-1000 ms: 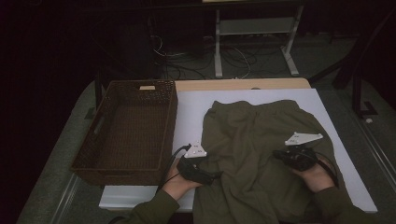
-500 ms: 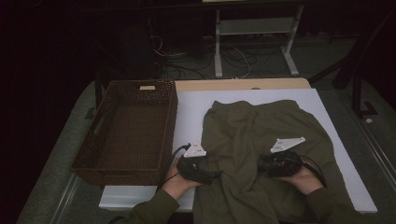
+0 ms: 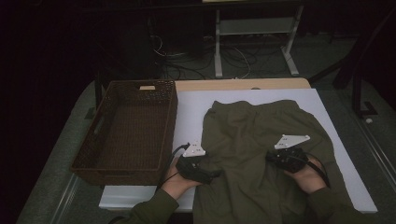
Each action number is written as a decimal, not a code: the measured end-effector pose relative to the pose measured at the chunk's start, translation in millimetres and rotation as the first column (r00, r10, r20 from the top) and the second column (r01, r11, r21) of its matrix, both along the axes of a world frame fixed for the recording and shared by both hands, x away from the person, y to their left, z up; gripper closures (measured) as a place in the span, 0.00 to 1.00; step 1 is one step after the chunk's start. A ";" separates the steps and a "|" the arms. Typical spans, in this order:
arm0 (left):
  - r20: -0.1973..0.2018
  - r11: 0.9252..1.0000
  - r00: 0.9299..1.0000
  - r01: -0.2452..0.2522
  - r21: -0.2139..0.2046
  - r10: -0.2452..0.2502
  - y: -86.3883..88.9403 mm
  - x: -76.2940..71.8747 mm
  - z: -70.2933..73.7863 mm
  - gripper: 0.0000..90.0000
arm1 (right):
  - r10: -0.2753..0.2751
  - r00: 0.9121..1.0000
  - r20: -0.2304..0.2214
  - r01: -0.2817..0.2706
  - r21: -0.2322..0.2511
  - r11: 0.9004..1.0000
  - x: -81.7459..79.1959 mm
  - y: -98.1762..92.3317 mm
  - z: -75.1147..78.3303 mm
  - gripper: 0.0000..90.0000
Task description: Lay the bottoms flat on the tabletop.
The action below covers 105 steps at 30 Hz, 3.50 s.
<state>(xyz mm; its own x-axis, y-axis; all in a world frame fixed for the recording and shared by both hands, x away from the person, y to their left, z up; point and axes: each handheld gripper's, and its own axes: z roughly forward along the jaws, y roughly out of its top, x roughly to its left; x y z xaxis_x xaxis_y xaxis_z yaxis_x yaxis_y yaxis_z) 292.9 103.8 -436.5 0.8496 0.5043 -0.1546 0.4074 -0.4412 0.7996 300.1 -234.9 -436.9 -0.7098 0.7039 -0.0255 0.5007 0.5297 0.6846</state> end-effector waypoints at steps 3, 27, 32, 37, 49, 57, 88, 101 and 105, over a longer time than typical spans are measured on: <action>0.003 1.000 1.000 0.000 0.001 0.000 0.2 0.0 0.3 0.17 | -0.037 0.999 0.001 0.037 -0.029 0.999 4.6 -10.6 1.4 1.00; -0.003 1.000 1.000 0.003 0.003 -0.003 -0.2 -1.3 1.2 0.16 | 0.112 0.986 -0.120 -0.101 0.098 0.990 -31.8 -16.5 -1.0 0.33; -0.003 1.000 1.000 0.006 0.003 -0.006 -0.8 -1.0 0.8 0.16 | 0.137 0.983 -0.124 -0.136 0.019 0.991 -35.0 2.9 -9.9 0.28; -0.006 1.000 1.000 0.004 0.005 -0.004 -1.3 -1.2 0.5 0.16 | 0.155 0.984 -0.088 -0.155 0.003 0.988 -38.8 7.1 -8.6 0.61; -0.007 1.000 1.000 0.012 0.000 -0.012 -0.9 -1.2 1.6 0.16 | 0.250 0.957 -0.151 -0.243 0.061 0.968 -43.0 6.1 -4.2 0.98; -0.007 1.000 1.000 0.010 -0.005 -0.010 0.5 -1.1 3.3 0.16 | 0.356 0.914 -0.194 -0.340 0.111 0.934 -68.0 8.7 -3.6 0.98; -0.031 0.979 0.982 0.186 0.088 -0.184 -16.6 -25.5 -9.6 0.31 | 0.091 0.996 -0.027 -0.083 0.216 0.973 -40.0 -25.8 14.4 0.44; -0.064 0.966 0.978 0.207 0.154 -0.200 -6.4 -33.0 -4.6 1.00 | 0.054 0.998 -0.015 -0.050 0.206 0.977 -29.4 -24.9 12.2 0.41; -0.095 0.968 0.978 0.201 0.151 -0.188 5.2 -43.8 -2.7 1.00 | 0.063 0.998 -0.016 -0.058 0.202 0.978 -28.2 -23.5 11.9 0.41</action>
